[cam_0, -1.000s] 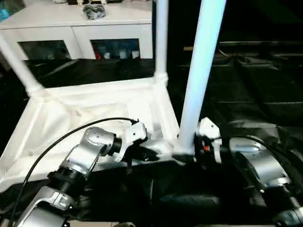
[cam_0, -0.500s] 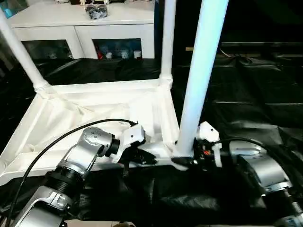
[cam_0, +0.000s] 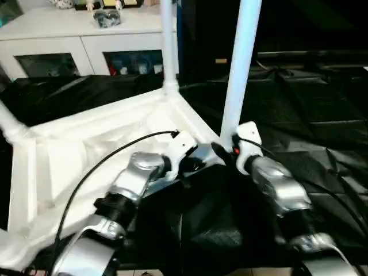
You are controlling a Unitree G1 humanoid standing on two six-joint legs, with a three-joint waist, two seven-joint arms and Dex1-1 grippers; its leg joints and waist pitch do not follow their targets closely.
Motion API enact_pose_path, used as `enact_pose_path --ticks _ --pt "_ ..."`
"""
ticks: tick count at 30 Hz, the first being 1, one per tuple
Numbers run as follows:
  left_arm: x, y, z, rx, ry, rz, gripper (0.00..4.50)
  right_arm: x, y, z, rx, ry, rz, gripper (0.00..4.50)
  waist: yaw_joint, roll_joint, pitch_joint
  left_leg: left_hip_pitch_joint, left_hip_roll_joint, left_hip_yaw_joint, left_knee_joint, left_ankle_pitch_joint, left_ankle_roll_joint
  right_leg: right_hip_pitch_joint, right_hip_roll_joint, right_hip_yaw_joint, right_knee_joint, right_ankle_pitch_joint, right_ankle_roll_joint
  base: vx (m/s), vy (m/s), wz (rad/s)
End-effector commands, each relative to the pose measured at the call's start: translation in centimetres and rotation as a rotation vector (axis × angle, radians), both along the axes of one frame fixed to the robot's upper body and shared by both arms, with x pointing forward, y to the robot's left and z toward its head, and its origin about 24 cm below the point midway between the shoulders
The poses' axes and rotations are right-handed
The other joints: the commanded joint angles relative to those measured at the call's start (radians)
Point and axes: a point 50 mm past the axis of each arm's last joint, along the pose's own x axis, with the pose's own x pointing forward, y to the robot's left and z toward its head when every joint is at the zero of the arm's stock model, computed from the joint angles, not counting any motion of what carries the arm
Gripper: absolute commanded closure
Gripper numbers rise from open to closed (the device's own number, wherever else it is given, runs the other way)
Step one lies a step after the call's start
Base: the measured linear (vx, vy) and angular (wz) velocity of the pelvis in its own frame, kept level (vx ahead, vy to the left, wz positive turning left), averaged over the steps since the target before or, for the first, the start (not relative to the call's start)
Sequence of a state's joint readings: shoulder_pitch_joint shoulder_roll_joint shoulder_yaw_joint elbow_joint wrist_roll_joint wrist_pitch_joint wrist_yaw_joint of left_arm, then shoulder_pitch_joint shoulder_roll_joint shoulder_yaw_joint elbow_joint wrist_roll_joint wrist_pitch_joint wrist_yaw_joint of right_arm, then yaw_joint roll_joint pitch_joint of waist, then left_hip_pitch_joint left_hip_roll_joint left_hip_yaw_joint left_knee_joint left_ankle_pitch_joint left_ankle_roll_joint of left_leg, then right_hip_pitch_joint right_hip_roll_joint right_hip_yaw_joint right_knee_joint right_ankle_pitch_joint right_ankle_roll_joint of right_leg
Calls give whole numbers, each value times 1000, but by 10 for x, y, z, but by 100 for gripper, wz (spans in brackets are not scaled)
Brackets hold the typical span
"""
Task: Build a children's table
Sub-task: Rotate leg to tighten
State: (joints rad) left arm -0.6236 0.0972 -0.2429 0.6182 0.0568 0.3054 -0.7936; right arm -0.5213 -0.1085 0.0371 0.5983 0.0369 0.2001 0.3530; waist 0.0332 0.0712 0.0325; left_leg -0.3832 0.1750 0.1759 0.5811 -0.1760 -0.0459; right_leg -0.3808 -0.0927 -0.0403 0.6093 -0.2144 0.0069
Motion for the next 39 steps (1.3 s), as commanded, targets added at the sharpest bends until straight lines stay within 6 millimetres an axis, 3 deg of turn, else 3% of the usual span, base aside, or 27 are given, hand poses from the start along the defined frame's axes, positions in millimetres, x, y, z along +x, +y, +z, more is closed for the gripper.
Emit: enact_pose_path --ticks 1,5,7,9,15,21,24,26,34,39 --pt "-7 -33 7 -43 -15 -112 450 -14 37 -20 40 107 144 122 0 -10 -47 12 41 -16 -74 -267 21 31 -49 29 -90 -205 -207 0 0 0" --pt "-12 -28 8 -46 -23 -193 450 -14 36 -12 53 79 241 87 1 -10 -49 12 42 -16 -73 -259 38 34 -47 27 -86 -157 -220 0 0 0" --pt "-16 -22 8 -53 -14 -249 450 -16 29 -8 15 57 322 66 2 -13 -51 6 43 -17 -71 -228 53 40 -49 26 -80 -112 -229 0 0 0" --pt "-18 -19 8 -57 -16 -277 450 -17 26 -6 -3 46 361 66 3 -13 -54 8 44 -14 -66 -190 74 40 -49 26 -74 -40 -252 0 0 0" --pt "-30 1 7 -58 19 -426 450 -32 0 4 -27 38 603 66 15 -11 -55 9 48 -10 -58 -154 126 43 -47 22 -65 34 -278 0 0 0" --pt "-34 15 10 -53 39 -505 450 -46 -15 11 -39 83 775 66 27 -9 -46 17 53 -10 -70 -246 77 36 -47 26 -77 -126 -266 0 0 0" --pt "-36 23 14 -60 58 -560 450 -55 -20 15 -34 115 856 66 33 -9 -49 15 55 -11 -69 -226 81 37 -47 28 -71 -93 -263 0 0 0" --pt "-36 28 14 -41 54 -577 450 -58 -20 14 -41 113 878 91 33 -9 -50 14 53 -11 -67 -212 84 34 -49 26 -70 -70 -273 0 0 0" --pt "-38 33 14 -34 77 -611 450 -65 -16 12 -13 145 906 159 36 -10 -49 15 53 -11 -70 -221 66 35 -49 27 -71 -101 -266 0 0 0" --pt "-39 31 13 -47 78 -607 450 -68 -13 10 10 154 902 172 39 -11 -50 15 53 -11 -67 -210 69 34 -50 28 -70 -92 -265 0 0 0"
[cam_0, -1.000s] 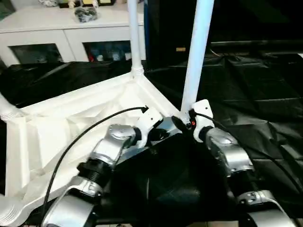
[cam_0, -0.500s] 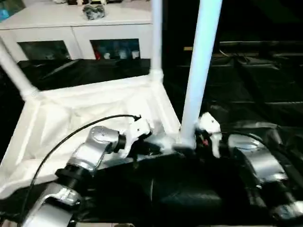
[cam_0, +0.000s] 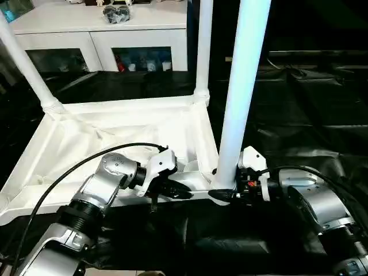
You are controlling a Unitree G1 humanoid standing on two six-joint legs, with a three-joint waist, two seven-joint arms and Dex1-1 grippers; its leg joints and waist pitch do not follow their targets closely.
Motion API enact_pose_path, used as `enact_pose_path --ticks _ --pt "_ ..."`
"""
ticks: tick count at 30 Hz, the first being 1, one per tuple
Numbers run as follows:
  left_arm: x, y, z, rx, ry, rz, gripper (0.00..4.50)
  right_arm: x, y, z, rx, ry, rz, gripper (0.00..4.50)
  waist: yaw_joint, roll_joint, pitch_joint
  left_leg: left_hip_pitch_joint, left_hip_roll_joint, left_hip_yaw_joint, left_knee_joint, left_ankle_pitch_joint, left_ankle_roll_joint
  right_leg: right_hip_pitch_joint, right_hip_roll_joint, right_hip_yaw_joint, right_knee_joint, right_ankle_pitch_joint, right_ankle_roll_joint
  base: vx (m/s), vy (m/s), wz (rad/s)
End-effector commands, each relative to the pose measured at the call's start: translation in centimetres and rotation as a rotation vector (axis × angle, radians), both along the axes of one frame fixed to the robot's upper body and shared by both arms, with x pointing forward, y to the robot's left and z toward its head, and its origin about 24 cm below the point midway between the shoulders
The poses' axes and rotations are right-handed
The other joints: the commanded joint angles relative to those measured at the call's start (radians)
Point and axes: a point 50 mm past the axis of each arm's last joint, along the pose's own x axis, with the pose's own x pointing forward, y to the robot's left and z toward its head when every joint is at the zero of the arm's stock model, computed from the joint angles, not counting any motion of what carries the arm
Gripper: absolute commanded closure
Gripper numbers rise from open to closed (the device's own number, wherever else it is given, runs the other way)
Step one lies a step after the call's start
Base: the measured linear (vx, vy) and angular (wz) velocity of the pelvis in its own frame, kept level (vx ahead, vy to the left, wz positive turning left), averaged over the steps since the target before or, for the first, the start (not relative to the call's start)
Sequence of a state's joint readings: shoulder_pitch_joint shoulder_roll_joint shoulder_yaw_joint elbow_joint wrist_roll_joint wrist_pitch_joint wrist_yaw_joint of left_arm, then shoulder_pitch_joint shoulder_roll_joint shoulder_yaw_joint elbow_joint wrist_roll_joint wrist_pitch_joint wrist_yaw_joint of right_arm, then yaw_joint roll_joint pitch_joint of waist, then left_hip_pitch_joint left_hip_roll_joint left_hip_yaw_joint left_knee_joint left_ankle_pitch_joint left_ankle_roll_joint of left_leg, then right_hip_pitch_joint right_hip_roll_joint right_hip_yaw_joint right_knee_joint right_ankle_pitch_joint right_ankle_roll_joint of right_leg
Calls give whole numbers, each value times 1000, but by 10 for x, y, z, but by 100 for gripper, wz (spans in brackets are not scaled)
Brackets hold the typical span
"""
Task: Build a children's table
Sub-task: Rotate leg to tighten
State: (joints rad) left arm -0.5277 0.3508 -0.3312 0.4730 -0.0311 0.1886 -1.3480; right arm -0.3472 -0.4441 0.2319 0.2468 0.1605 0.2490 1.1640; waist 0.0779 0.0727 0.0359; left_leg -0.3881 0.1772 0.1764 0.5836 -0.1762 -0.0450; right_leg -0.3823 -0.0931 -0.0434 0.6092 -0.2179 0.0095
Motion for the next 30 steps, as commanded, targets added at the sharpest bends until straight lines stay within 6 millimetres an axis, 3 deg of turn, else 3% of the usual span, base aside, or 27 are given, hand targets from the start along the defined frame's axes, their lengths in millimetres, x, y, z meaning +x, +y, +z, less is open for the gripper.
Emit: enact_pose_path --ticks 1,4,5,6,9,14,15,16,19,21,25,30 --pt "-5 -23 9 -69 -17 -92 450 -6 15 -8 37 43 23 172 -4 -14 -54 20 50 -11 -69 -207 69 36 -50 31 -70 -88 -266 0 0 0" --pt "0 -28 7 -66 -34 -19 450 4 18 -13 43 8 -121 173 -5 -14 -51 19 50 -11 -70 -208 65 34 -50 32 -71 -103 -264 0 0 0" --pt "3 -30 7 -62 -41 13 450 9 19 -16 40 -4 -185 173 -9 -13 -50 20 49 -10 -72 -223 53 30 -50 32 -74 -125 -263 0 0 0" --pt "10 -36 6 -68 -58 98 450 21 21 -24 18 -16 -362 173 -17 -15 -47 19 46 -11 -75 -248 32 29 -52 32 -77 -172 -258 0 0 0" --pt "17 -46 6 -66 -79 186 450 30 24 -32 9 2 -522 174 -34 -17 -46 21 44 -19 -82 -300 -9 32 -53 31 -85 -283 -219 0 0 0" --pt "27 -65 2 -51 -111 366 450 39 37 -44 7 53 -739 175 -50 -14 -47 24 41 -15 -79 -295 -9 24 -47 35 -86 -219 -226 0 0 0" --pt "29 -73 2 -56 -118 424 450 42 44 -48 -6 65 -798 175 -48 -17 -47 23 40 -16 -79 -296 -8 28 -49 33 -88 -228 -224 0 0 0" --pt "29 -75 2 -58 -119 438 450 42 48 -49 -9 68 -801 175 -50 -7 -47 23 41 -16 -79 -299 -7 26 -49 34 -91 -227 -223 0 0 0" --pt "28 -83 2 -64 -129 444 450 44 59 -47 2 32 -762 175 -48 -13 -48 19 38 -16 -78 -298 8 30 -49 33 -92 -231 -207 0 0 0" --pt "26 -85 2 -65 -137 420 450 45 63 -43 38 30 -729 105 -47 -12 -49 17 39 -16 -78 -291 20 31 -49 32 -92 -224 -205 0 0 0" --pt "22 -80 3 -73 -144 340 450 48 59 -33 90 19 -670 83 -47 -12 -49 15 41 -18 -80 -297 30 32 -49 32 -91 -223 -205 0 0 0" --pt "17 -68 3 -68 -137 249 450 45 46 -25 65 -51 -514 56 -45 -13 -57 13 43 -16 -71 -223 58 40 -49 30 -79 -81 -241 0 0 0"
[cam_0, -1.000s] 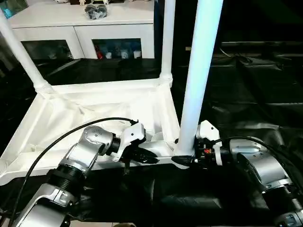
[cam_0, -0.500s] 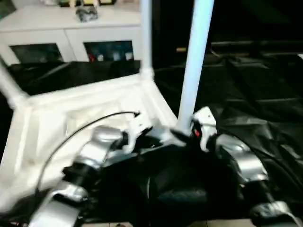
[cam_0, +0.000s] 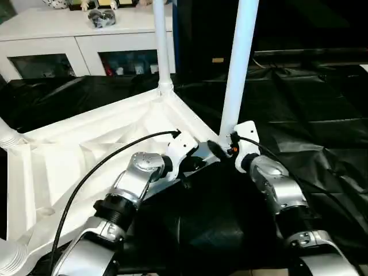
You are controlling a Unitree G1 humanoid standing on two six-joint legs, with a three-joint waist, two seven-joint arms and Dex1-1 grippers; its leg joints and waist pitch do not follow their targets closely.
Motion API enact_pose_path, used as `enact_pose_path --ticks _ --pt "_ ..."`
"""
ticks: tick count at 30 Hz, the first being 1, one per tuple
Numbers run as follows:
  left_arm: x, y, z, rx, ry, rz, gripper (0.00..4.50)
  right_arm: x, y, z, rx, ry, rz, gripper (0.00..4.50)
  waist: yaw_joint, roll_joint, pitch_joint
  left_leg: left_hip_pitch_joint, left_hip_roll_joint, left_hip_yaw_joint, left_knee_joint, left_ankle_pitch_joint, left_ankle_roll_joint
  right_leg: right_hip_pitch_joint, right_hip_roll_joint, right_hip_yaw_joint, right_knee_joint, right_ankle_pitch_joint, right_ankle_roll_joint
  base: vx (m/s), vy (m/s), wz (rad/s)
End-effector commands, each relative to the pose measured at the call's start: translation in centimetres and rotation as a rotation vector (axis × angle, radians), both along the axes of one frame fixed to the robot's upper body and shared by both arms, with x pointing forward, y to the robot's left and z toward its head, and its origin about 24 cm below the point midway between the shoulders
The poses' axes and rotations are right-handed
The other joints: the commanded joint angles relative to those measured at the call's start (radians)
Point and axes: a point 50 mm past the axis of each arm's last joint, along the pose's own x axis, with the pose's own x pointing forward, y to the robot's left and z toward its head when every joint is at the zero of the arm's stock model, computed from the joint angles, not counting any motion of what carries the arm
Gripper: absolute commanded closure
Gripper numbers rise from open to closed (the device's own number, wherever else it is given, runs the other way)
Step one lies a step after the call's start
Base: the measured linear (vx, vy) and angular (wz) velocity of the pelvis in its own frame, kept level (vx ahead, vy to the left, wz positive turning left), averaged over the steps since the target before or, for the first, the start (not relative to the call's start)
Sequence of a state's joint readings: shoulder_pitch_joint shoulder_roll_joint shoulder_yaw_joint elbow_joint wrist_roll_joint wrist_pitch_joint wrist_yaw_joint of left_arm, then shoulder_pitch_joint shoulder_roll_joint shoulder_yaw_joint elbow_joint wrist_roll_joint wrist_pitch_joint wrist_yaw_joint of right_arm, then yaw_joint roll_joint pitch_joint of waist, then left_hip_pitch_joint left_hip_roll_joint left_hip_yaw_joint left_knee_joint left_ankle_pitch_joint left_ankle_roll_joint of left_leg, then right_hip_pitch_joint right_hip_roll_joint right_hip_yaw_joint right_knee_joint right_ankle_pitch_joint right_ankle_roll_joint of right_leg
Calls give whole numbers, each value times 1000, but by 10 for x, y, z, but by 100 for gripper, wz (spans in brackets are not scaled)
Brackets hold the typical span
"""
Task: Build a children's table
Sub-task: Rotate leg to tighten
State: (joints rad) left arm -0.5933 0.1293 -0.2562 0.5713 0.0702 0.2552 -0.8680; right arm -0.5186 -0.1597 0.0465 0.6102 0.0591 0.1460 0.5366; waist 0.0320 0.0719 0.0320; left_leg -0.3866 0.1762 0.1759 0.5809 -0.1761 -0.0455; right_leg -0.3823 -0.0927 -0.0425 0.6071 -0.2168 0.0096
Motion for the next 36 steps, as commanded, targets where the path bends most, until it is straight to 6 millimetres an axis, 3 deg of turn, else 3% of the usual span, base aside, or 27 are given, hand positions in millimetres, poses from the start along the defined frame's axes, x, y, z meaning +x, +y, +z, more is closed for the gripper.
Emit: enact_pose_path --ticks 1,2,3,4,6,8,9,16,22,24,30,33,35,36 --pt "-11 -22 6 -43 -6 -167 450 -13 27 -11 14 63 175 56 4 -12 -55 12 44 -15 -66 -204 68 41 -49 28 -74 -50 -246 0 0 0" --pt "-15 -16 5 -41 11 -217 450 -17 20 -8 8 47 266 56 6 -12 -57 10 43 -13 -60 -157 96 44 -48 26 -65 34 -268 0 0 0" --pt "-17 -12 5 -38 14 -243 450 -19 16 -6 1 40 310 56 8 -13 -59 11 43 -13 -57 -143 106 46 -49 26 -62 57 -274 0 0 0" --pt "-18 -10 5 -38 18 -270 450 -21 13 -4 -6 37 350 56 11 -8 -57 10 44 -11 -56 -140 122 43 -48 24 -63 77 -283 0 0 0" --pt "-22 -4 4 -31 30 -313 450 -26 5 -1 -22 41 434 56 16 -8 -54 11 47 -9 -57 -155 132 43 -45 21 -63 56 -291 0 0 0" --pt "-23 -1 4 -27 31 -336 450 -29 2 1 -32 44 479 56 19 -7 -52 14 50 -9 -61 -181 124 41 -46 21 -65 14 -290 0 0 0" --pt "-26 8 4 -16 40 -379 450 -38 -6 4 -59 66 595 56 23 -7 -50 18 53 -11 -65 -215 105 41 -47 23 -69 -43 -284 0 0 0" --pt "-34 21 6 -23 82 -477 450 -51 -15 6 -66 125 734 56 28 -9 -47 17 53 -11 -70 -239 81 37 -48 28 -71 -101 -274 0 0 0" --pt "-38 28 6 -7 109 -530 450 -56 -15 6 -64 152 783 94 29 -9 -48 17 53 -10 -68 -222 82 36 -48 28 -69 -80 -282 0 0 0" --pt "-38 28 6 -6 107 -530 450 -57 -14 6 -63 154 786 132 30 -8 -49 17 53 -10 -68 -221 80 36 -49 28 -68 -79 -281 0 0 0" --pt "-38 27 6 -17 103 -516 450 -59 -11 5 -37 167 784 164 31 -9 -50 18 52 -11 -67 -216 75 37 -49 28 -67 -75 -280 0 0 0" --pt "-35 23 5 -31 100 -460 450 -59 -8 1 -16 162 726 174 31 -9 -50 18 52 -10 -67 -207 78 36 -49 28 -66 -61 -281 0 0 0" --pt "-31 19 4 -24 92 -398 450 -54 -5 -3 -9 148 639 177 30 -10 -47 18 52 -11 -70 -224 68 35 -50 29 -69 -90 -279 0 0 0" --pt "-28 17 4 -25 84 -363 450 -50 -4 -6 -14 139 573 178 24 -12 -44 17 50 -12 -73 -255 52 36 -51 29 -75 -152 -266 0 0 0"
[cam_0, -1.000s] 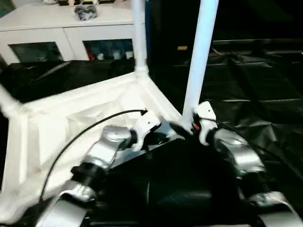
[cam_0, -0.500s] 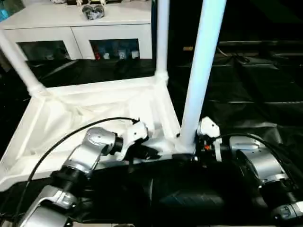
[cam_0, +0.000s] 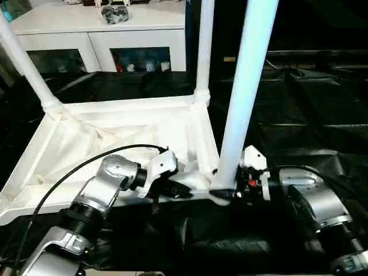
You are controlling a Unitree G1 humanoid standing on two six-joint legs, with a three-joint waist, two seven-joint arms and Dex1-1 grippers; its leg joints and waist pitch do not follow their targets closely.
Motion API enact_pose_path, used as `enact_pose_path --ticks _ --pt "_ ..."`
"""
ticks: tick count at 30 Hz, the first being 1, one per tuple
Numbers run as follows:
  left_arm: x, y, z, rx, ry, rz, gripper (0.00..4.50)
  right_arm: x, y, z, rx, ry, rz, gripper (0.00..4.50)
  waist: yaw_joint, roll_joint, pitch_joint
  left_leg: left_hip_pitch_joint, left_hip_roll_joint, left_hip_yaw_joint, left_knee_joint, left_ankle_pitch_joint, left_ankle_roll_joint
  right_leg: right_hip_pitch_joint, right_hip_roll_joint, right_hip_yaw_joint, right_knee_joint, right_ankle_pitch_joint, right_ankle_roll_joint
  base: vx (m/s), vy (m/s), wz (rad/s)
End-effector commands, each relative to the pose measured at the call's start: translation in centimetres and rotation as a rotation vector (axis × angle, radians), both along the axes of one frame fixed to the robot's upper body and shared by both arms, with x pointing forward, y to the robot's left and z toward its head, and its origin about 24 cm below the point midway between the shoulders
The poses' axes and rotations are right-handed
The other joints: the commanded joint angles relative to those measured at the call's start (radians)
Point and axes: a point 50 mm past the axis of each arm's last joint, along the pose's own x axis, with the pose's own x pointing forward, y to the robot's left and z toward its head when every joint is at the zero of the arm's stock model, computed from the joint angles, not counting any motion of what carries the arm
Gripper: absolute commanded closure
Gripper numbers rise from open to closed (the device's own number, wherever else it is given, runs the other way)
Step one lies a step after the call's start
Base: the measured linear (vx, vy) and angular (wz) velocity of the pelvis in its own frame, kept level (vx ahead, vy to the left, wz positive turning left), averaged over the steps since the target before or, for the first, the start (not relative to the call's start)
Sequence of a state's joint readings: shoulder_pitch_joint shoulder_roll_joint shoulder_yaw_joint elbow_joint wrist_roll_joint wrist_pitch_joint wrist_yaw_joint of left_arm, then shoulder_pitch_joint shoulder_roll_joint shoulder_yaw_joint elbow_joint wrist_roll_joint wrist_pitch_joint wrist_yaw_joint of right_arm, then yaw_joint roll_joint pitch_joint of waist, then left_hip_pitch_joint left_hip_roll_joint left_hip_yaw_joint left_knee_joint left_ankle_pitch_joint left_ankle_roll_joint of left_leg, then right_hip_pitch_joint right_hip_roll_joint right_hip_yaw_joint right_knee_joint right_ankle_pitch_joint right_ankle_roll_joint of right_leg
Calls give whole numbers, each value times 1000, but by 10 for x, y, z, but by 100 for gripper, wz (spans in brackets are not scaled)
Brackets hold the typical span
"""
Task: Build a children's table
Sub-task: Rotate leg to tighten
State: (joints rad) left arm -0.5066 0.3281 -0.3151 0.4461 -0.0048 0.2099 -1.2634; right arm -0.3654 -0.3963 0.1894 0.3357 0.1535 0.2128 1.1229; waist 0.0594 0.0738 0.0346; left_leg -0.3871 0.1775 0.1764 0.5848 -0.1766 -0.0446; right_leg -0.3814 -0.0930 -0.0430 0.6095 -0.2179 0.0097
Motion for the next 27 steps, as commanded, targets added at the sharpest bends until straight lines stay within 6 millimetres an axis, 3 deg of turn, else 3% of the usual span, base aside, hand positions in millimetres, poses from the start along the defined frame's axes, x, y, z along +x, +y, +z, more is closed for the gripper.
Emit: enact_pose_path --ticks 1,4,6,7,11,13,14,17,20,22,23,24,27 --pt "2 -27 4 -50 -25 -6 450 3 18 -14 -6 25 -76 178 -5 -13 -44 18 49 -12 -78 -269 45 32 -51 31 -80 -178 -261 0 0 0" --pt "12 -39 3 -45 -56 102 450 17 23 -25 -15 23 -302 179 -17 -13 -40 23 43 -17 -84 -339 -1 27 -52 31 -91 -318 -224 0 0 0" --pt "15 -45 2 -41 -64 147 450 20 26 -28 -3 34 -370 179 -25 -12 -39 26 43 -21 -85 -361 -15 24 -53 32 -97 -356 -203 0 0 0" --pt "19 -54 1 -35 -73 213 450 25 32 -31 6 51 -457 179 -31 -14 -40 24 43 -21 -86 -364 -15 23 -52 33 -96 -352 -198 0 0 0" --pt "21 -58 1 -35 -76 241 450 27 35 -33 3 53 -491 180 -32 -11 -43 21 41 -20 -84 -346 -6 24 -49 33 -97 -298 -202 0 0 0" --pt "26 -74 1 -40 -97 339 450 35 51 -37 -47 26 -609 180 -34 -10 -42 22 39 -17 -83 -335 -5 21 -49 33 -97 -277 -211 0 0 0" --pt "26 -74 1 -40 -97 339 450 35 51 -37 -47 26 -609 180 -36 -10 -43 21 39 -19 -84 -338 -7 22 -49 31 -97 -291 -206 0 0 0" --pt "24 -77 3 -61 -99 305 450 37 62 -32 4 30 -577 110 -34 -10 -44 19 39 -19 -83 -339 5 23 -50 33 -99 -292 -195 0 0 0" --pt "21 -75 5 -76 -101 251 450 36 64 -28 40 32 -519 88 -32 -9 -45 17 42 -19 -84 -329 14 25 -49 32 -96 -254 -200 0 0 0" --pt "20 -74 5 -76 -96 236 450 35 63 -26 35 16 -485 66 -33 -9 -48 12 42 -20 -84 -304 22 31 -48 31 -89 -194 -212 0 0 0" --pt "18 -71 5 -79 -99 205 450 34 60 -24 28 -3 -444 66 -34 -20 -48 10 42 -18 -82 -295 28 32 -47 31 -90 -181 -214 0 0 0" --pt "18 -71 5 -79 -99 205 450 34 60 -24 28 -3 -444 66 -30 -14 -50 13 42 -17 -79 -281 39 32 -49 32 -87 -159 -222 0 0 0" --pt "11 -61 4 -77 -77 108 450 26 46 -16 18 -56 -280 66 -25 -16 -54 10 43 -14 -71 -209 73 38 -49 30 -76 -51 -247 0 0 0"
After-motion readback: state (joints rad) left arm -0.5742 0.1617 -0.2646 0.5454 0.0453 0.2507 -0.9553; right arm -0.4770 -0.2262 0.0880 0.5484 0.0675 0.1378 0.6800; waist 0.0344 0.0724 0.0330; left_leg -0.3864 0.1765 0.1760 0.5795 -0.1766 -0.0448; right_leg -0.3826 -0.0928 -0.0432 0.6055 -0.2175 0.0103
